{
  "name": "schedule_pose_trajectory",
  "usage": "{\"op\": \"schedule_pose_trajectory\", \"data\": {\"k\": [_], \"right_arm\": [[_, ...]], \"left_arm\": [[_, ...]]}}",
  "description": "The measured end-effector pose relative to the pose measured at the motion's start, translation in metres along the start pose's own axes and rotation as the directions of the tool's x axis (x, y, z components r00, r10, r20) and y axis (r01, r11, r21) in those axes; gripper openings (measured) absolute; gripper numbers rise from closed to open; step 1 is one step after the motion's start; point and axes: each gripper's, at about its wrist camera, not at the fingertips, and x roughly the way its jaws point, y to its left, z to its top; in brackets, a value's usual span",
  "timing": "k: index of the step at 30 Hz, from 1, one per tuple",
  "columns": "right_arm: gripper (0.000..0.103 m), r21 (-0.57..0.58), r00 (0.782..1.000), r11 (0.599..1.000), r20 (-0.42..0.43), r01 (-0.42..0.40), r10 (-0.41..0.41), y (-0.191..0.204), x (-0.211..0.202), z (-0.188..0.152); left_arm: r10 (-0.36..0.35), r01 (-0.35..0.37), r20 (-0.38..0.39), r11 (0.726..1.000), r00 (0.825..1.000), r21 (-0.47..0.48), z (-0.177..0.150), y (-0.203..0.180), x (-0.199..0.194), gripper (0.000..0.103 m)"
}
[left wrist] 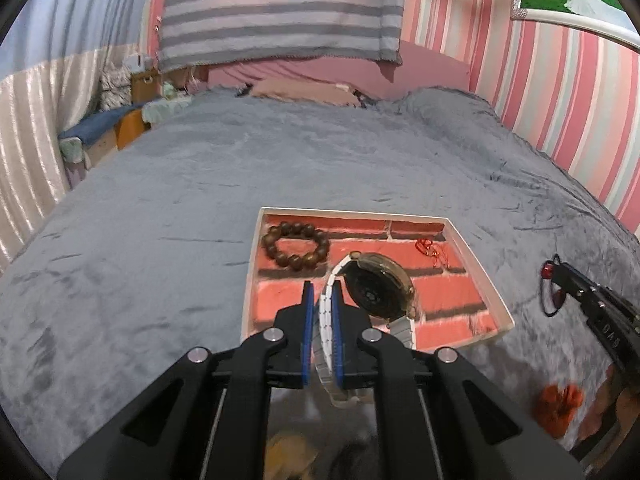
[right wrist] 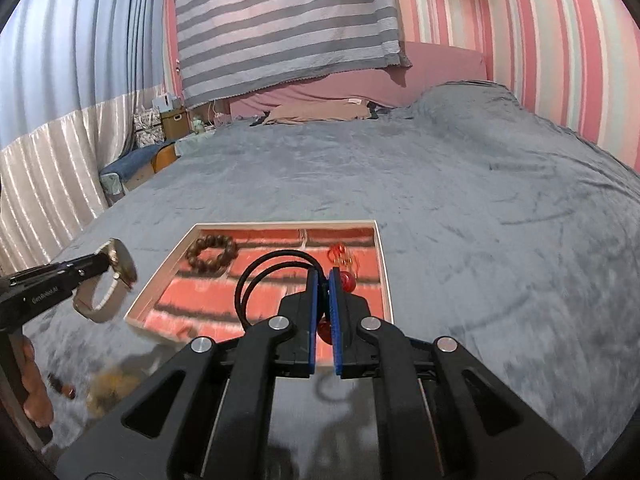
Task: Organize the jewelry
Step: 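Carry the watch and hair tie over the tray and lower them in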
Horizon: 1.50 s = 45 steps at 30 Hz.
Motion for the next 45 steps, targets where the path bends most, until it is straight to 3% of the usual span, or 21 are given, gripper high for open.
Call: {"op": "schedule_pose_trajectory", "data": {"k": [6,11,20,35,40,44,45], "right_arm": [[0.007,-0.023,0.997,0.999,-0.068,0.032,-0.033,0.003,0.073,0.024],[0.007,-0.009,0.987,0.998,-0.151,0.058,-0.058,-0.002,0.131,0.026],[0.007,0.018,0.954,0.996,-0.288,0.088,-0.079,-0.019,0.191,0.019],[0.007,0.025,0.892,0.997,-0.448,0.077,-0.058,-0.019,0.23,0.01],[0.009,0.035,0.891,0.997,-0.451,0.075,-0.051,-0.02,0.23,0.011],[0.012,0.055,0.909,0.997,-0.417,0.046,-0.019,-0.023,0.216,0.015],[0.018,0.066,0.915,0.997,-0.403,0.036,-0.006,-0.024,0.209,0.018]], "left_arm": [[-0.006,0.004,-0.103,1.0,0.995,-0.016,0.032,-0.015,0.077,0.009],[0.008,-0.015,-0.187,0.999,0.982,-0.037,0.04,-0.019,0.136,0.009],[0.078,-0.083,-0.305,0.997,0.949,-0.004,0.041,-0.015,0.201,0.009],[0.065,-0.067,-0.344,0.998,0.937,0.005,0.044,-0.01,0.223,0.009],[0.069,-0.073,-0.348,0.997,0.935,0.001,0.045,-0.012,0.221,0.01],[0.088,-0.089,-0.313,0.996,0.946,0.013,0.051,-0.013,0.2,0.011],[0.093,-0.092,-0.296,0.996,0.951,0.019,0.054,-0.014,0.189,0.015]]}}
